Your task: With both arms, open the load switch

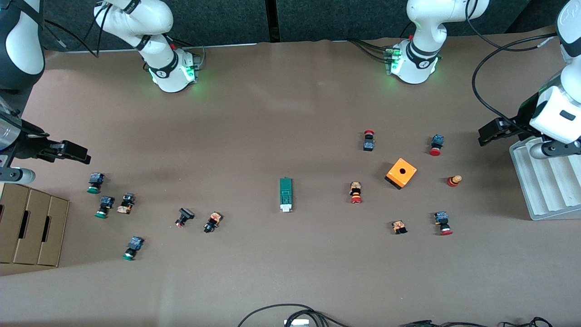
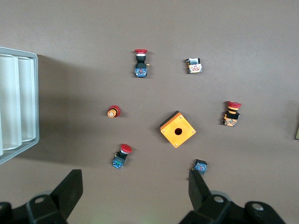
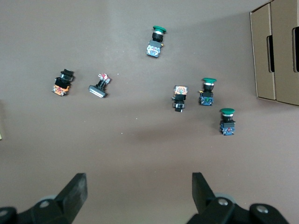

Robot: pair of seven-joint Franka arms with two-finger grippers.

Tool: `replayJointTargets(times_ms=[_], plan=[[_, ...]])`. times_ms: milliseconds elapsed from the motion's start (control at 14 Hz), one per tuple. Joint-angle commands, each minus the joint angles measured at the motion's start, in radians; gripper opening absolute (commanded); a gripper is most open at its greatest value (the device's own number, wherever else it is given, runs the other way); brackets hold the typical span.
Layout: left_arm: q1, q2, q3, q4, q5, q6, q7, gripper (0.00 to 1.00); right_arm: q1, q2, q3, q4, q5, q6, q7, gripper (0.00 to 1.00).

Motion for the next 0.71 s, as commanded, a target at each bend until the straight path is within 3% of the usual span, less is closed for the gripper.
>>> replayJointTargets(times_ms=[0, 642], plan=[[0.004, -0.023, -0.003, -0.014, 0.004, -0.010, -0.006, 1.00, 0.004, 0.006, -0.005, 0.015, 0.007, -0.019, -0.010, 1.00], [0.002, -0.023, -0.004, -0.013, 0.002, -0.010, -0.009, 1.00, 0.004, 0.015, -0.005, 0.016, 0.005, -0.011, -0.053, 1.00]])
